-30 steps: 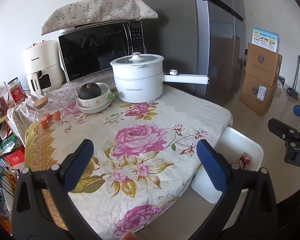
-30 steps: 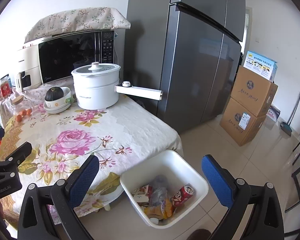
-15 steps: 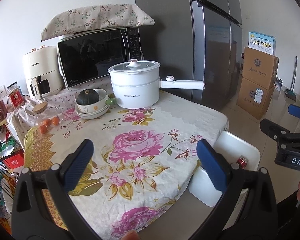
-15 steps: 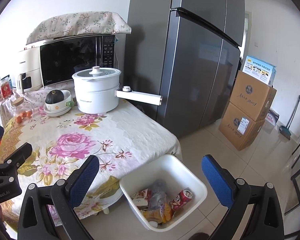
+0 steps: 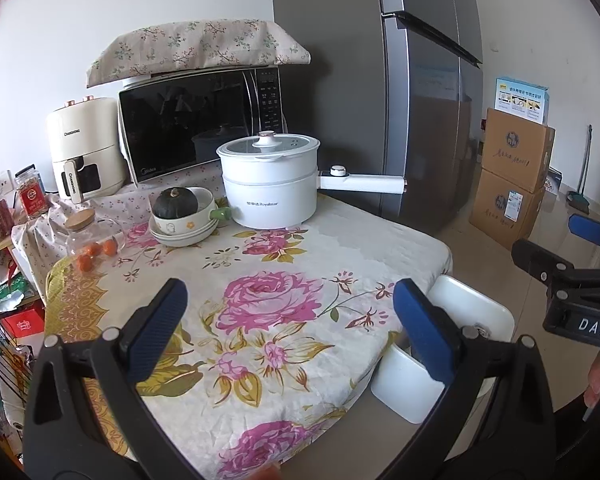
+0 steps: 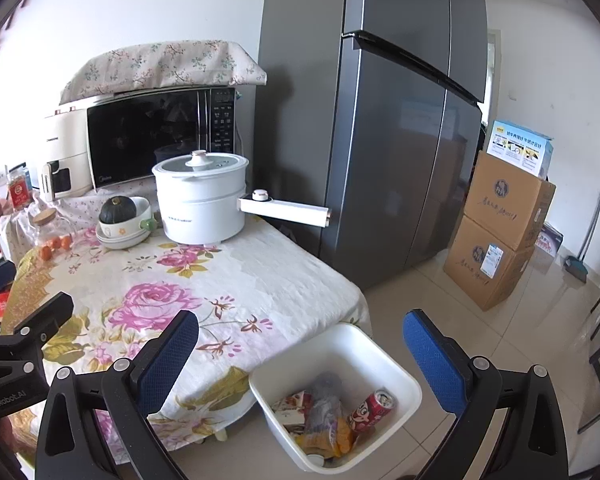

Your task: Collect trash

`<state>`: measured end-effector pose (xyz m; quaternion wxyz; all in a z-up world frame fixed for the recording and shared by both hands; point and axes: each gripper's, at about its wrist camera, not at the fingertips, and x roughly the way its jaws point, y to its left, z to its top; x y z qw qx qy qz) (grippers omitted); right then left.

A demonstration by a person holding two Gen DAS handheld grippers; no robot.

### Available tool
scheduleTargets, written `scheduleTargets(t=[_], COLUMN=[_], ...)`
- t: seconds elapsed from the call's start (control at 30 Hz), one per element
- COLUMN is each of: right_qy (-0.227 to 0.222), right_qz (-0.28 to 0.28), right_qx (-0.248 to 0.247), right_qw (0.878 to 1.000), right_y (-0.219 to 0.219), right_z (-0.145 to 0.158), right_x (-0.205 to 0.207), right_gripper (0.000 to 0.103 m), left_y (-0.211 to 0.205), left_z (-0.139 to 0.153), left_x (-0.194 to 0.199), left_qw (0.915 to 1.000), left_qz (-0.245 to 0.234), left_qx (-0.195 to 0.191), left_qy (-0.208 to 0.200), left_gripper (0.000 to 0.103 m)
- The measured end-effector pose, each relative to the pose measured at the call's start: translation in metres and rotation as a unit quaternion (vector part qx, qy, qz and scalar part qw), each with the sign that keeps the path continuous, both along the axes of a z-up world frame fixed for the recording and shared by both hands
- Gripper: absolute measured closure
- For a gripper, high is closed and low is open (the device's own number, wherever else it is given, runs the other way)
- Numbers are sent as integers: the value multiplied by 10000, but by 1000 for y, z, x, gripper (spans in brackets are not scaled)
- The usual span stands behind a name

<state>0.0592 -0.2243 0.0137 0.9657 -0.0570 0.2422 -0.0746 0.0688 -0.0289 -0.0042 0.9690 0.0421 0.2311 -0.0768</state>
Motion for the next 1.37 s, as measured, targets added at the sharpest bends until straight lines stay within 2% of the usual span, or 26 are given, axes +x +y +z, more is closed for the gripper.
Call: scheduleTargets(t=[0.6,1.37], right_qy=[-268,-219], right_qz=[183,210], right_qx=[95,51], right_qw=[9994,9995], right_y=[6,7], right_z=[7,4], right_x=[-6,-4], right_gripper=[0,0], left_y=[5,8], left_z=[1,2], left_x=[0,-2], left_qw=[9999,9999], left_qz=[143,114], left_qx=[-68,-66], left_qy=[-49,-58], left_gripper=[1,1])
